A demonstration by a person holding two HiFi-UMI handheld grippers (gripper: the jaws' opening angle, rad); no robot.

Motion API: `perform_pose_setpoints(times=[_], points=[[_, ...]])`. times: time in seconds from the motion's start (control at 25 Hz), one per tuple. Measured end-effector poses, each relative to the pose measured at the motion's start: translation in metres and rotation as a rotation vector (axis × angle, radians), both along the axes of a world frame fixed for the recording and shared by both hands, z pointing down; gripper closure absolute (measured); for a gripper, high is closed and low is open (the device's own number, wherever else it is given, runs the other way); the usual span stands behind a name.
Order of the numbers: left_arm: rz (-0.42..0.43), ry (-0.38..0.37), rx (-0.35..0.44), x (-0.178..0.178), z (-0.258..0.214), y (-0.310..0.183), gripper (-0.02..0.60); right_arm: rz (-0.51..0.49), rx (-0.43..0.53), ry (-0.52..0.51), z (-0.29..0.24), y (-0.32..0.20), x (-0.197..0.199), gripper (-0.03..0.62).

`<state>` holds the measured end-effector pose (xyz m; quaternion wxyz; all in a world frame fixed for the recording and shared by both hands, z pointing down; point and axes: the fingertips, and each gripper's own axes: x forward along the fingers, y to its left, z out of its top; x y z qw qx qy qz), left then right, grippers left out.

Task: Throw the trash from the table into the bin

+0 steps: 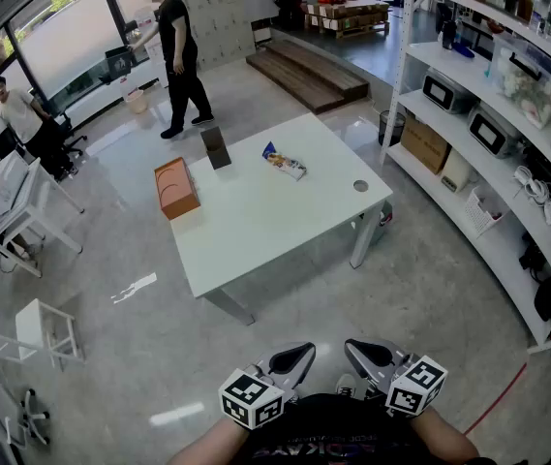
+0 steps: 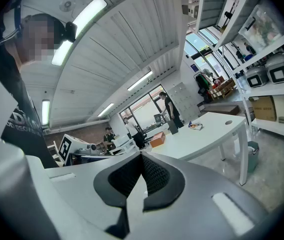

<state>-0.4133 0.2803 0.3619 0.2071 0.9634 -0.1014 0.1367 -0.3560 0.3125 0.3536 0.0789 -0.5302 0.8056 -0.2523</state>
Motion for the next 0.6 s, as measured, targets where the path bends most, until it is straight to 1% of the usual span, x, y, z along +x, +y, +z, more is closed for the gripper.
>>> perform_pose_setpoints(times=[0.6], points=[[-0.01,0.003,0.002,0.0032,-0.0008,0.0035,0.572,-0.005,0.011,0.007,-0.0039,0.0033,0.0045,0.594]])
